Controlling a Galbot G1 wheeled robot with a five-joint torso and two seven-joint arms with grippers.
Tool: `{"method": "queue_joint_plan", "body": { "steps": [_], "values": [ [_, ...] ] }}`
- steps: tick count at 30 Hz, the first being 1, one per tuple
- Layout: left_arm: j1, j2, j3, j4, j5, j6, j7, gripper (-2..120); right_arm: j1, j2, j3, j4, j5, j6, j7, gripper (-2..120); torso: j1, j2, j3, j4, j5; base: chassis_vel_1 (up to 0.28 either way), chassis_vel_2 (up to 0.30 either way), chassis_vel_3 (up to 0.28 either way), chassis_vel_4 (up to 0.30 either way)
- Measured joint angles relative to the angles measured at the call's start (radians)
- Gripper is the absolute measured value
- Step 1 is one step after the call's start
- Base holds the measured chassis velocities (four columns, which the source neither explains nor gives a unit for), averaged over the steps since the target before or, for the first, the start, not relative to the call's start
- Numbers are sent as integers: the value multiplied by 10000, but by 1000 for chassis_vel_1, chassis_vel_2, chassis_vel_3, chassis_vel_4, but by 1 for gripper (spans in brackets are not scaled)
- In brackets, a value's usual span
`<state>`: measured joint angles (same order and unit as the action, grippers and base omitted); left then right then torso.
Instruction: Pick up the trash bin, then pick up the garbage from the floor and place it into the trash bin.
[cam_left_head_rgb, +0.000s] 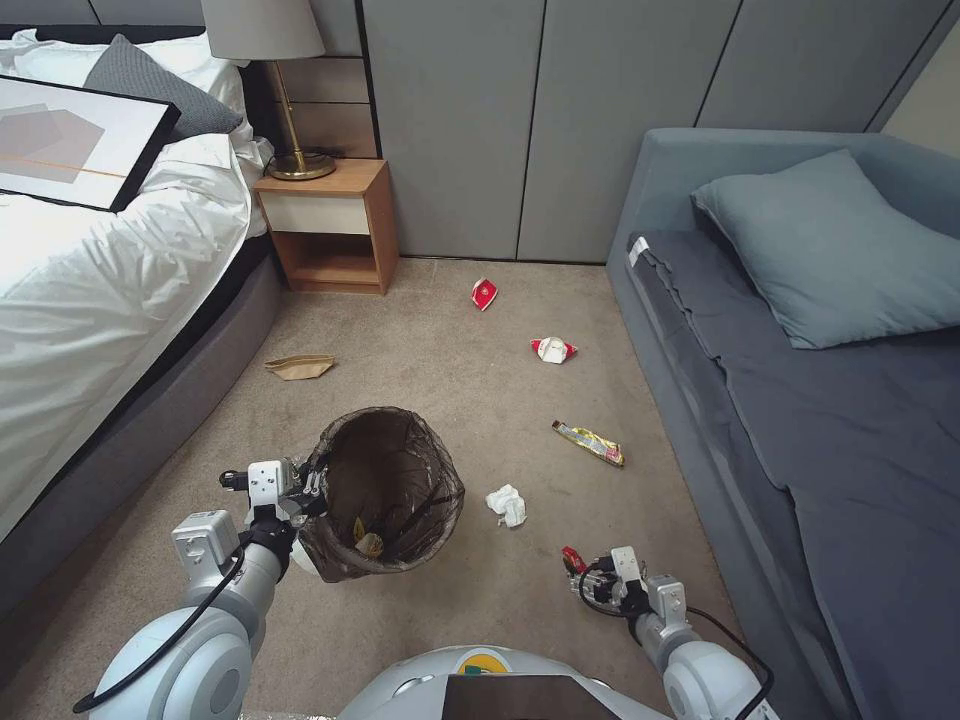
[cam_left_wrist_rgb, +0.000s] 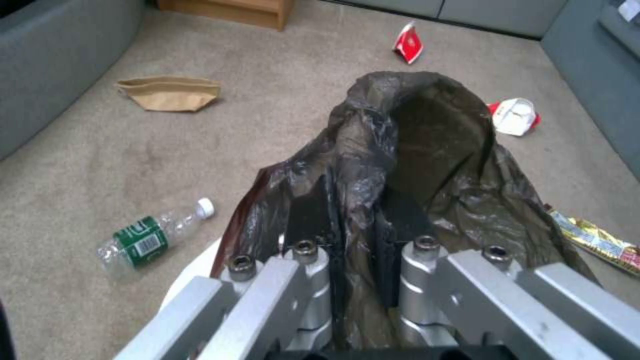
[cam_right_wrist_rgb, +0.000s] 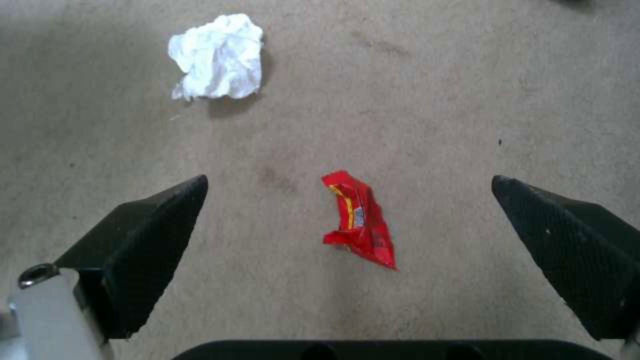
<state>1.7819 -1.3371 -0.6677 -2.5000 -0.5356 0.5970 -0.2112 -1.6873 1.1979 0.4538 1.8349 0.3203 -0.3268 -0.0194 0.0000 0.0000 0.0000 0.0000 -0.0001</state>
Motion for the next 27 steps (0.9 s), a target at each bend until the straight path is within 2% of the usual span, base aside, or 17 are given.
{"method": "queue_joint_plan", "body": {
  "steps": [12,27],
  "values": [
    [-47,-4,42,0,-1,-3,-7,8,661,548,-429,-877,-605,-192,536,100,0,0,0,0,0,0,0,0,0],
    [-51,-47,21,0,-5,-13,-9,8,1272,725,-813,-1721,-857,-440,952,100,0,0,0,0,1,0,0,0,0]
  ]
}}
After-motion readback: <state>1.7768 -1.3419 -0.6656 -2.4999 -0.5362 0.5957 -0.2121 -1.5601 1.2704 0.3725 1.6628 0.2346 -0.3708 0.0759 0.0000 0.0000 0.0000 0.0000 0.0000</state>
